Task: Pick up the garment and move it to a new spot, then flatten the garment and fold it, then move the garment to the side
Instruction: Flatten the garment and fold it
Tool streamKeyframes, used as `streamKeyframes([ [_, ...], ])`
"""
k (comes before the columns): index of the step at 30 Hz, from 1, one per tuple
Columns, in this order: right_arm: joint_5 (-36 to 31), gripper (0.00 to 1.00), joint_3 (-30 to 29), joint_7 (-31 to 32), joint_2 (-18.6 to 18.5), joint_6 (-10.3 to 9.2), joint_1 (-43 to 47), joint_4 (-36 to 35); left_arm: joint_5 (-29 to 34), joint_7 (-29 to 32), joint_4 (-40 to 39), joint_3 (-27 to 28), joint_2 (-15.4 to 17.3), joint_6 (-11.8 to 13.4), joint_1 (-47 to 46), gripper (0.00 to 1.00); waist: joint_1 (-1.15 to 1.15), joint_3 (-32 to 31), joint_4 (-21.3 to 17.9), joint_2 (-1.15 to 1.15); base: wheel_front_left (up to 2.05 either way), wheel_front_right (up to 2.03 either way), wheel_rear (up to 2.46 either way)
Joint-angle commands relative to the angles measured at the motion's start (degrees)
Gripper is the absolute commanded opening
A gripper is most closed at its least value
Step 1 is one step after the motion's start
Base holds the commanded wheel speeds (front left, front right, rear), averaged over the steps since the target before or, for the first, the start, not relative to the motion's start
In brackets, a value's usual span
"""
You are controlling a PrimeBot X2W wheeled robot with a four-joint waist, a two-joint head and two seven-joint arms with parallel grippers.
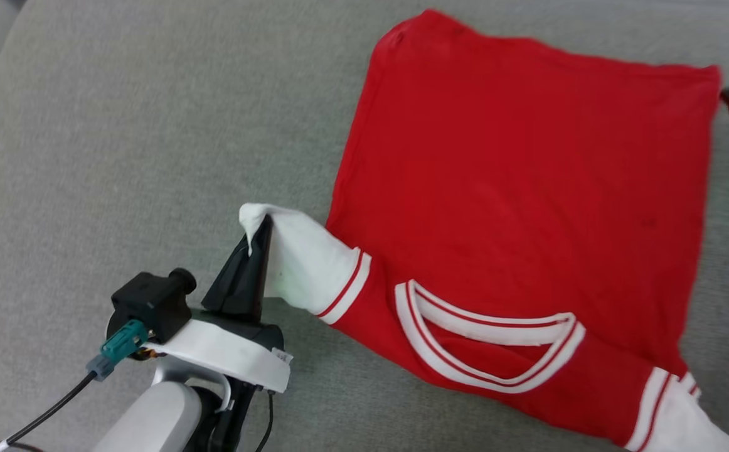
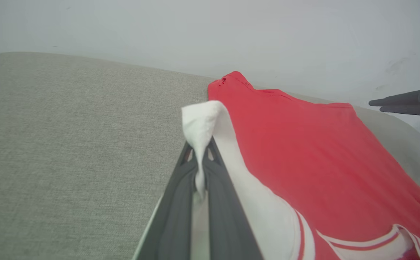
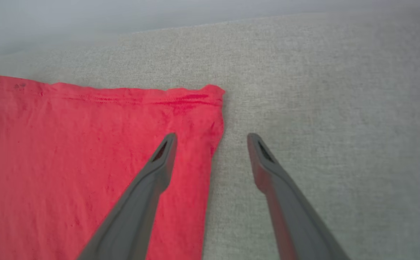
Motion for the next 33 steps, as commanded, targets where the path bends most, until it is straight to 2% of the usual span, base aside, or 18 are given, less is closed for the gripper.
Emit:
streamKeyframes([
  [1, -1.3, 1.0, 0.0, 0.9, -0.4, -0.03, -2.1, 1.2, 0.4, -0.6, -0.1, -0.1, -0.5, -0.4, -1.2, 0.0, -0.02, 4.2, 3.4, 0.0, 0.0, 0.0, 0.0],
  [8, -6.0, 1.0, -2.4, 5.1, -0.7, -0.02, -10.6, 7.0, 0.9, -1.7, 1.1, -1.2, -3.0, -2.9, -4.3, 0.0, -0.02, 8.5, 6.0, 0.0, 0.0, 0.0, 0.0],
  [14, -8.6, 1.0, -5.2, 10.2, 1.6, -0.02, -9.5, 13.3, 0.7, -2.4, 2.8, -1.4, -4.3, -4.1, -5.1, 0.0, -0.02, 9.2, 6.4, 0.0, 0.0, 0.0, 0.0],
  [15, -9.1, 0.64, -5.6, 11.0, 2.1, -0.02, -9.1, 13.9, 0.8, -2.5, 3.0, -1.4, -4.4, -4.4, -5.1, 0.0, -0.02, 9.2, 6.4, 0.0, 0.0, 0.0, 0.0],
  [16, -9.4, 0.0, -6.2, 11.5, 2.5, -0.02, -8.9, 14.3, 0.8, -2.5, 3.2, -1.5, -4.5, -4.5, -5.1, 0.0, -0.02, 9.1, 6.5, 0.0, 0.0, 0.0, 0.0],
  [19, -10.1, 0.0, -7.0, 11.7, 2.9, -0.02, -9.0, 14.2, 0.9, -2.6, 3.7, -1.7, -4.7, -4.8, -5.0, 0.0, -0.02, 8.5, 6.4, 0.0, 0.0, 0.0, 0.0],
  [25, -11.0, 0.0, -6.6, 10.2, 0.2, -0.03, -10.4, 11.5, 0.5, -2.7, 5.3, -1.8, -4.8, -4.8, -4.3, 0.0, -0.02, 5.7, 6.1, 0.0, 0.0, 0.0, 0.0],
  [33, -6.6, 0.0, 2.9, 9.1, -4.8, -0.04, -6.3, 3.9, -0.7, -2.5, 6.9, 0.3, -2.6, -2.8, -0.2, 0.0, -0.02, -2.2, 2.2, 0.0, 0.0, 0.0, 0.0],
])
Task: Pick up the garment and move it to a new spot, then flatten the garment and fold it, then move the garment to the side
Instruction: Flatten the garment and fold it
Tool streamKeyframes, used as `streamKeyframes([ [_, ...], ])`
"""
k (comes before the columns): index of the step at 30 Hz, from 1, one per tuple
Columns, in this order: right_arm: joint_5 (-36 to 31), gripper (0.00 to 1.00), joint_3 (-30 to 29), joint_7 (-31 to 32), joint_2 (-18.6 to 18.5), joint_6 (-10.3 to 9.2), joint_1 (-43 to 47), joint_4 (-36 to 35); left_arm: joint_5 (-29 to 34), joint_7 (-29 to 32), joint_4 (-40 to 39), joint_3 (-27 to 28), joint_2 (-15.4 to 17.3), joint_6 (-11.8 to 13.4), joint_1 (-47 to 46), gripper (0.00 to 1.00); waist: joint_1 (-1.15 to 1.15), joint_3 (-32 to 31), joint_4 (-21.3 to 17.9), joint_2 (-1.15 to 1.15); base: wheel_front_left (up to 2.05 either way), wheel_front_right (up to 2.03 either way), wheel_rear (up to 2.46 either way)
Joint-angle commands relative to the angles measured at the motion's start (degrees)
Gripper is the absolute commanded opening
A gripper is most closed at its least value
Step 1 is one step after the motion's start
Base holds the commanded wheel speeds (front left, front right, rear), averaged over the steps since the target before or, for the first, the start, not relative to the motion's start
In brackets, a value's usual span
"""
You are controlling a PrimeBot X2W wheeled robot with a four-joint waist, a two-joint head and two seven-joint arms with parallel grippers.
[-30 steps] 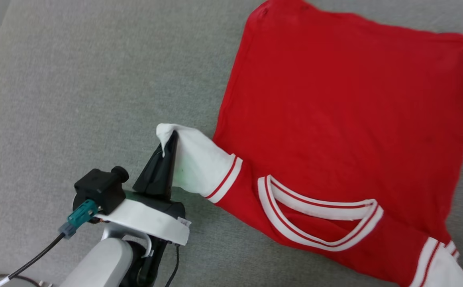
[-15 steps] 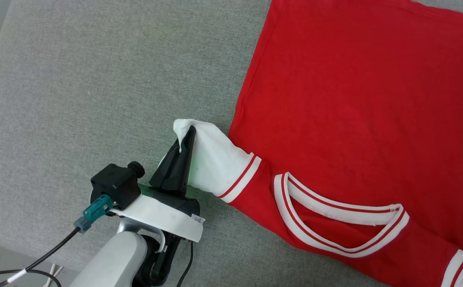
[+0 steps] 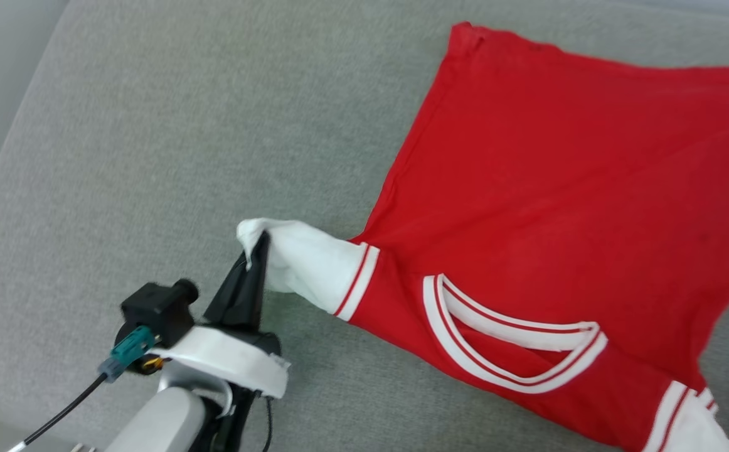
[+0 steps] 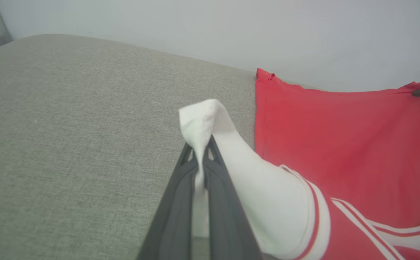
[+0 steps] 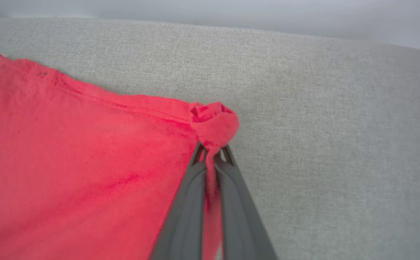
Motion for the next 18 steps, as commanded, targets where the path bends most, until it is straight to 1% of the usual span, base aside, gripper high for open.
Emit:
streamKeyframes([
  [1, 1.8, 0.0, 1.9, 0.4, -1.3, -0.05, 2.9, -2.2, -0.4, 0.1, 0.1, 0.7, 0.9, 0.9, 1.4, 0.0, -0.01, -4.2, -3.2, 0.0, 0.0, 0.0, 0.0],
  [4, 4.7, 0.0, 5.9, 1.8, -3.5, -0.05, 7.4, -7.5, -1.2, 0.4, 0.0, 2.3, 2.4, 2.3, 3.4, 0.0, -0.01, -6.8, -6.0, 0.0, 0.0, 0.0, 0.0],
  [6, 7.2, 0.0, 7.9, 2.9, -4.1, -0.05, 11.5, -11.4, -1.6, 0.6, -0.2, 3.1, 3.2, 3.3, 5.1, 0.0, -0.01, -8.5, -7.9, 0.0, 0.0, 0.0, 0.0],
  [8, 8.6, 0.0, 9.6, 4.5, -5.5, -0.07, 16.0, -15.2, -2.1, 0.9, -0.3, 4.3, 4.2, 4.6, 6.7, 0.0, -0.01, -10.0, -9.7, 0.0, 0.0, 0.0, 0.0],
  [13, 13.0, 0.0, 12.8, 7.6, -5.6, -0.05, 28.7, -25.1, -4.0, 1.1, -0.4, 7.2, 6.0, 7.1, 11.0, 0.0, -0.01, -13.6, -14.3, 0.0, 0.0, 0.0, 0.0],
  [16, 14.6, 0.0, 12.8, 9.2, -5.4, -0.06, 36.5, -30.7, -4.6, 1.5, -1.1, 8.3, 6.9, 8.6, 13.1, 0.0, -0.01, -14.7, -16.5, 0.0, 0.0, 0.0, 0.0],
  [18, 16.0, 0.0, 12.3, 9.9, -4.3, -0.06, 42.0, -33.5, -5.0, 2.0, -1.4, 8.7, 7.6, 9.2, 14.3, 0.0, -0.01, -15.2, -17.6, 0.0, 0.0, 0.0, 0.0],
])
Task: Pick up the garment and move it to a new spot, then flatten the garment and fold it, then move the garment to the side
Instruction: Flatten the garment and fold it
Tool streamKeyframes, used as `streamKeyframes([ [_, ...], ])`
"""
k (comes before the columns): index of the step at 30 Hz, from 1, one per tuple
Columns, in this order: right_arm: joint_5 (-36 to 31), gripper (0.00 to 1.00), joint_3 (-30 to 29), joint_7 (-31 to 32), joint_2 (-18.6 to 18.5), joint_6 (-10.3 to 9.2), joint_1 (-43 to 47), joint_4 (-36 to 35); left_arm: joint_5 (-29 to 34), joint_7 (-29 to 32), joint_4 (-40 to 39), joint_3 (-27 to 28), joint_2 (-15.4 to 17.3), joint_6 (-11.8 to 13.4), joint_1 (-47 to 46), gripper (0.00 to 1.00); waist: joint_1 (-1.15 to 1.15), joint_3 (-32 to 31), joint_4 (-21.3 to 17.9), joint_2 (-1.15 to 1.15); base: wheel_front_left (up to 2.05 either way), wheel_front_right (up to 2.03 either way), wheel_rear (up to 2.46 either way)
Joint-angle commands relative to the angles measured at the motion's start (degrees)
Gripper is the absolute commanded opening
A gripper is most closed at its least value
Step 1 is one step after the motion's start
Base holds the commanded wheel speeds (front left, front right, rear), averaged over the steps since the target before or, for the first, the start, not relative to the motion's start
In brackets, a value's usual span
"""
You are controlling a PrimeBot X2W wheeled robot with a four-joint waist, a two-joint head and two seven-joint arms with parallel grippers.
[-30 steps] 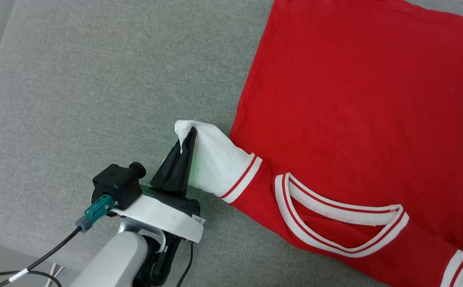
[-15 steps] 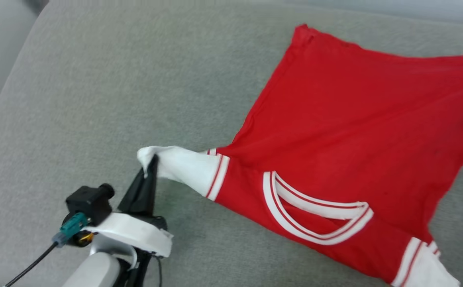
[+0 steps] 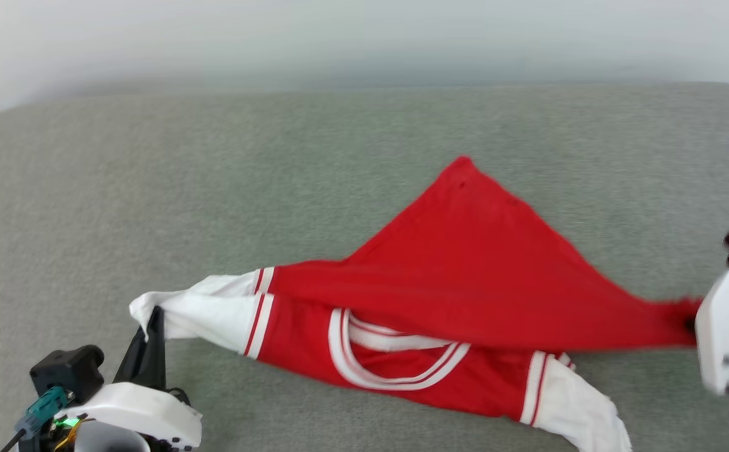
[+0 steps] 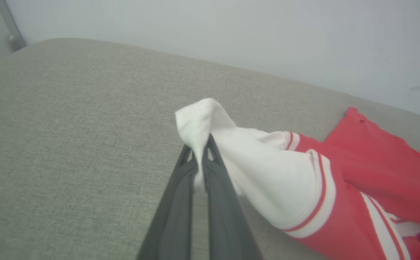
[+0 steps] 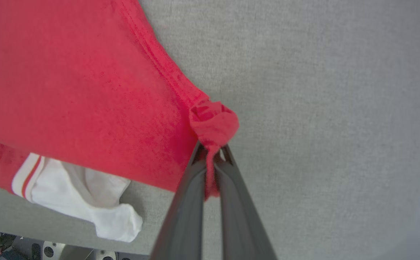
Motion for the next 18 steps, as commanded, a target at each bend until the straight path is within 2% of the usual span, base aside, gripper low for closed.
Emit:
streamKeyframes([
  [1, 0.6, 0.0, -0.2, 0.3, 0.9, -0.04, 4.8, -2.6, -0.3, 0.4, -0.3, 0.5, 0.8, 0.6, 1.3, 0.0, 0.01, -2.5, -3.3, 0.0, 0.0, 0.0, 0.0],
  [8, 1.7, 0.0, -1.8, 3.1, 4.7, -0.06, 21.0, -9.5, -1.2, 0.9, -0.5, 1.4, 1.9, 1.6, 3.5, 0.0, 0.01, -3.1, -5.8, 0.0, 0.0, 0.0, 0.0],
  [12, 1.5, 0.0, -2.3, 4.1, 7.6, -0.04, 26.1, -11.1, -1.1, 1.2, -0.6, 1.3, 2.3, 1.6, 3.3, 0.0, 0.01, -2.6, -6.4, 0.0, 0.0, 0.0, 0.0],
  [13, 1.3, 0.46, -2.1, 3.4, 7.8, -0.04, 26.5, -11.6, -0.9, 1.3, -0.7, 1.2, 2.4, 1.5, 3.0, 0.0, 0.01, -2.4, -6.4, 0.0, 0.0, 0.0, 0.0],
  [14, 1.4, 1.0, -2.5, 2.9, 8.5, -0.05, 26.6, -11.7, -0.8, 1.5, -0.8, 1.1, 2.5, 1.5, 2.6, 0.0, 0.01, -2.1, -6.5, 0.0, 0.0, 0.0, 0.0],
  [18, 0.3, 1.0, -4.2, -3.1, 9.9, -0.05, 24.2, -12.2, -0.3, 1.9, -1.2, 0.5, 2.6, 1.5, 1.7, 0.0, 0.01, -1.5, -6.4, 0.0, 0.0, 0.0, 0.0],
])
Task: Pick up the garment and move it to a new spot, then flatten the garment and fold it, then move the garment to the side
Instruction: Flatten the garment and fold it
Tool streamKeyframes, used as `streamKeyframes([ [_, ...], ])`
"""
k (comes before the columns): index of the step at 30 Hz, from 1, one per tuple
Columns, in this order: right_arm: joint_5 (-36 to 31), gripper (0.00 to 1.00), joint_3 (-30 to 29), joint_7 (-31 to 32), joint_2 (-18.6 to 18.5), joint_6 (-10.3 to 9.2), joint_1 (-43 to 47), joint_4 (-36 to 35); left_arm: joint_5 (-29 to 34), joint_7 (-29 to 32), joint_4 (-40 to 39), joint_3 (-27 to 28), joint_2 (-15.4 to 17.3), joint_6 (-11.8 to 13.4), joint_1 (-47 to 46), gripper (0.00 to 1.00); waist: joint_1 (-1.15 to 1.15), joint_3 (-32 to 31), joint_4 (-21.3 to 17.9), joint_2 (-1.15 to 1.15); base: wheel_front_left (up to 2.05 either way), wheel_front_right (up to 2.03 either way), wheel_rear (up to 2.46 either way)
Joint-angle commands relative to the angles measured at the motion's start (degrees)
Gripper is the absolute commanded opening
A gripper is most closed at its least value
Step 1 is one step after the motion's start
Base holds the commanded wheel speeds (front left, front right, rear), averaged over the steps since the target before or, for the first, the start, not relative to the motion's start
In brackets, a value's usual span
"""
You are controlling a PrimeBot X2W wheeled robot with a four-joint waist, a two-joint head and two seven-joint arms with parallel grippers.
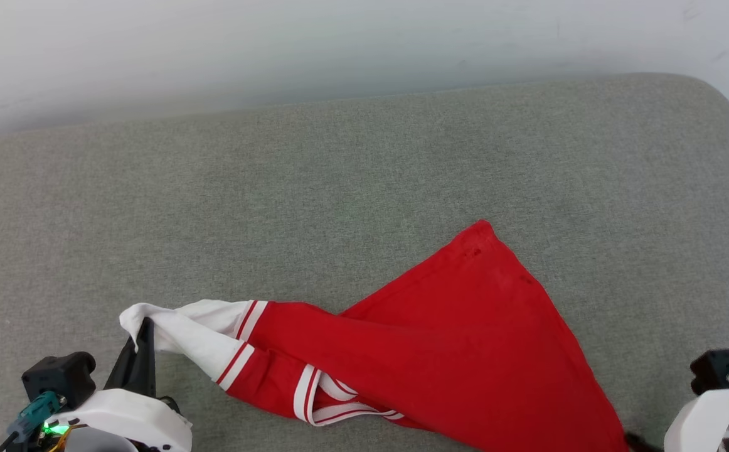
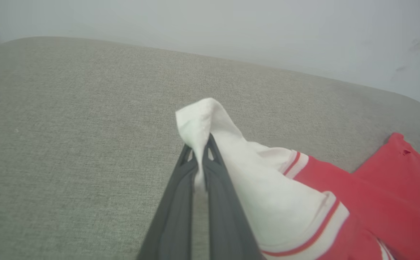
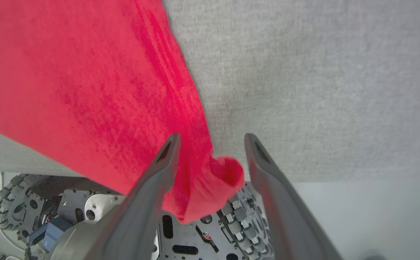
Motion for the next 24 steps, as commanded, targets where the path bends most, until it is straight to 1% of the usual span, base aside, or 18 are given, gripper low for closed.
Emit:
streamKeyframes([
  [1, -1.0, 1.0, -1.0, -4.3, 0.5, -0.04, -2.8, -0.4, 0.5, 0.4, -0.3, -0.3, 0.4, 0.0, -1.1, 0.0, 0.01, 0.4, 0.3, 0.0, 0.0, 0.0, 0.0],
  [3, -1.5, 1.0, -2.4, -9.5, 1.8, -0.03, -4.8, 0.2, 0.9, 0.6, -0.5, -0.7, 0.3, -0.1, -1.8, 0.0, 0.01, 0.7, 0.7, 0.0, 0.0, 0.0, 0.0],
  [7, -2.8, 1.0, -4.2, -21.3, 2.9, -0.03, -10.2, 2.3, 1.6, 1.0, -1.2, -1.7, -0.1, -0.3, -3.5, 0.0, 0.01, 2.1, 2.0, 0.0, 0.0, 0.0, 0.0],
  [8, -2.8, 1.0, -4.2, -21.3, 2.9, -0.03, -10.2, 2.3, 1.6, 1.0, -1.2, -1.7, -0.1, -0.3, -3.5, 0.0, 0.01, 2.1, 2.0, 0.0, 0.0, 0.0, 0.0],
  [11, -2.4, 1.0, -4.0, -29.0, 3.4, -0.03, -14.8, 5.0, 2.1, 1.0, -1.9, -2.2, -0.3, -0.5, -5.1, 0.0, 0.01, 3.9, 3.2, 0.0, 0.0, 0.0, 0.0],
  [13, -2.1, 1.0, -3.4, -32.0, 3.3, -0.04, -17.7, 7.5, 2.6, 0.8, -2.2, -2.5, -0.5, -1.0, -6.4, 0.0, 0.01, 5.2, 4.0, 0.0, 0.0, 0.0, 0.0],
  [15, -1.5, 1.0, -1.9, -32.9, 2.8, -0.03, -20.8, 9.9, 3.0, 0.7, -2.4, -2.9, -0.8, -1.4, -7.6, 0.0, 0.01, 6.5, 4.8, 0.0, 0.0, 0.0, 0.0],
  [18, -0.4, 1.0, 0.0, -30.6, 1.5, -0.04, -25.3, 14.0, 3.7, 0.7, -2.9, -3.7, -1.2, -2.0, -9.5, 0.0, 0.01, 8.6, 6.2, 0.0, 0.0, 0.0, 0.0],
  [20, 0.6, 1.0, 1.5, -27.8, 0.8, -0.03, -28.7, 16.0, 4.1, 0.6, -3.0, -4.0, -1.5, -2.4, -10.8, 0.0, 0.01, 9.9, 7.1, 0.0, 0.0, 0.0, 0.0],
  [24, 3.1, 1.0, 4.2, -19.2, -1.1, -0.04, -34.1, 19.0, 4.7, 0.3, -2.9, -5.1, -2.3, -3.5, -13.2, 0.0, 0.01, 12.1, 9.2, 0.0, 0.0, 0.0, 0.0],
])
